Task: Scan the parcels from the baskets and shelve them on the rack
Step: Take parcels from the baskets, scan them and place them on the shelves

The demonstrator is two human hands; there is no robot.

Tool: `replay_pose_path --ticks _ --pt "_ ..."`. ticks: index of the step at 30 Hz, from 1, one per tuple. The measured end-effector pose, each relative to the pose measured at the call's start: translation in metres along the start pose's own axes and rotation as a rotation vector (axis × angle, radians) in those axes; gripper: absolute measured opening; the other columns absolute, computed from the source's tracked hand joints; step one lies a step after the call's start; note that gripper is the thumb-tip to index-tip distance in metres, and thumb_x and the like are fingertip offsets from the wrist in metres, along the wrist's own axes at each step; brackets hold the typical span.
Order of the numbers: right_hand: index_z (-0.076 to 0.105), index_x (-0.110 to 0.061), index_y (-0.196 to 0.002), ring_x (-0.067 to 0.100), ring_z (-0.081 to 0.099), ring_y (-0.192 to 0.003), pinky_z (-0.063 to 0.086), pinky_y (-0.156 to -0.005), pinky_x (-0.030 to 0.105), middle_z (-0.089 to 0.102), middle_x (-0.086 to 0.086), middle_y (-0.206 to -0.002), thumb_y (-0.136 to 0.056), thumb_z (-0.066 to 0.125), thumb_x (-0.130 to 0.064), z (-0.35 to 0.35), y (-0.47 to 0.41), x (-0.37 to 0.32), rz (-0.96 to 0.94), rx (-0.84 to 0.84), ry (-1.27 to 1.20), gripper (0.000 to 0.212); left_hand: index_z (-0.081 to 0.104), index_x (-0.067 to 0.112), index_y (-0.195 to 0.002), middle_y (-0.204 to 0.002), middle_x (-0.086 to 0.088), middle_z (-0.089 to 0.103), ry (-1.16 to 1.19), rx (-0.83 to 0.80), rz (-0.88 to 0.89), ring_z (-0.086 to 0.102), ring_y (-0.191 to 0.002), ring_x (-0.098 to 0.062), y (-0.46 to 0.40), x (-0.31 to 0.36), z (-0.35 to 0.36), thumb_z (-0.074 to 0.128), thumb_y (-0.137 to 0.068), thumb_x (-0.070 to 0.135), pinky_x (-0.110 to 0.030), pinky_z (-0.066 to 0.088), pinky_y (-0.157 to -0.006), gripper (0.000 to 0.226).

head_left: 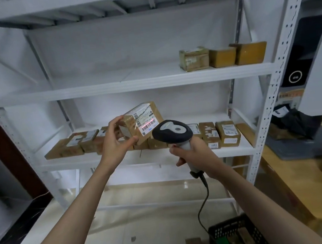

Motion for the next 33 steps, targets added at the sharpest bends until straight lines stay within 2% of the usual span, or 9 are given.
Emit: replay_pose_path --ticks 2,6,9,12,15,19,21,25,33 --pt "0.065 -0.024 -0.103 0.014 0.073 -0.065 0.058 -0.060 0.022 0.073 -0.003 -0.084 -0.091 0.074 -0.022 -0.011 -0.013 0.001 0.002 -0.014 -0.019 0.015 0.045 0.037 -0.137 -0.123 0.035 0.051 -0.019 0.003 0.007 0.051 -0.115 0.013 -0.013 0.004 0.007 0.082 -0.080 0.007 -0.023 0.049 -0.090 0.074" --pt "0.064 -0.025 -0.099 0.012 0.072 -0.063 0.054 -0.056 0.016 0.071 -0.008 -0.077 -0.090 0.073 -0.021 -0.030 -0.038 0.004 0.001 -0.024 0.014 0.014 0.042 0.057 -0.127 -0.123 0.031 0.048 -0.046 0.017 0.033 0.052 -0.122 -0.011 -0.037 0.012 0.018 0.082 -0.082 0.013 -0.022 0.048 -0.084 0.075" --pt "0.064 -0.020 -0.095 0.010 0.071 -0.059 0.052 -0.054 0.014 0.070 -0.005 -0.072 -0.091 0.073 -0.019 -0.045 -0.057 0.002 -0.003 -0.028 -0.003 0.010 0.039 0.063 -0.122 -0.121 0.033 0.046 -0.060 0.027 0.041 0.053 -0.122 -0.015 -0.055 0.015 0.026 0.082 -0.082 0.014 -0.017 0.048 -0.078 0.077" --pt "0.065 -0.014 -0.100 0.010 0.069 -0.059 0.055 -0.057 0.019 0.071 -0.002 -0.070 -0.091 0.072 -0.016 -0.058 -0.077 -0.007 -0.020 -0.036 -0.016 0.011 0.038 0.055 -0.130 -0.126 0.023 0.048 -0.063 0.044 0.044 0.052 -0.120 -0.014 -0.076 0.018 0.034 0.082 -0.083 0.017 -0.018 0.047 -0.078 0.075" --pt "0.065 -0.010 -0.107 0.011 0.070 -0.065 0.057 -0.062 0.021 0.073 0.003 -0.085 -0.093 0.069 -0.013 -0.066 -0.099 -0.027 -0.064 -0.042 -0.065 0.015 0.037 0.044 -0.139 -0.133 0.012 0.047 -0.057 0.054 0.044 0.056 -0.112 -0.012 -0.101 0.025 0.040 0.082 -0.083 0.020 -0.019 0.048 -0.077 0.076" --pt "0.064 -0.010 -0.116 0.018 0.072 -0.098 0.063 -0.077 0.031 0.069 0.011 -0.111 -0.094 0.068 -0.008 -0.074 -0.131 -0.055 -0.134 0.009 -0.225 0.023 0.040 0.042 -0.137 -0.122 0.016 0.054 0.081 0.069 0.008 0.061 -0.105 -0.004 -0.137 0.040 0.049 0.083 -0.082 0.019 -0.028 0.056 -0.084 0.073" --pt "0.063 -0.007 -0.119 0.024 0.069 -0.108 0.063 -0.084 0.038 0.067 0.013 -0.117 -0.094 0.067 -0.006 -0.078 -0.147 -0.067 -0.161 0.051 -0.318 0.026 0.041 0.039 -0.135 -0.122 0.009 0.055 0.181 0.082 -0.021 0.059 -0.111 -0.006 -0.158 0.045 0.056 0.083 -0.082 0.018 -0.036 0.060 -0.088 0.071" --pt "0.064 -0.008 -0.119 0.027 0.067 -0.114 0.062 -0.087 0.039 0.067 0.011 -0.121 -0.095 0.066 -0.006 -0.085 -0.177 -0.079 -0.189 0.122 -0.385 0.024 0.039 0.038 -0.133 -0.131 -0.012 0.056 0.320 0.074 -0.073 0.061 -0.119 -0.026 -0.197 0.047 0.076 0.083 -0.081 0.019 -0.039 0.062 -0.085 0.070" --pt "0.063 -0.029 -0.104 0.019 0.064 -0.111 0.058 -0.097 0.041 0.068 -0.004 -0.112 -0.094 0.069 -0.013 -0.098 -0.235 -0.088 -0.244 0.235 -0.276 0.020 0.035 0.032 -0.133 -0.129 -0.007 0.059 0.404 -0.014 -0.119 0.069 -0.107 -0.027 -0.270 0.043 0.125 0.085 -0.080 0.026 -0.038 0.062 -0.084 0.073"
Point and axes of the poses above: each hand's wrist, its own y-axis away from the middle knuckle, its own z-axis out of the palm, x = y × z, the point moved 5 cm from there along -y, towards the middle knuckle
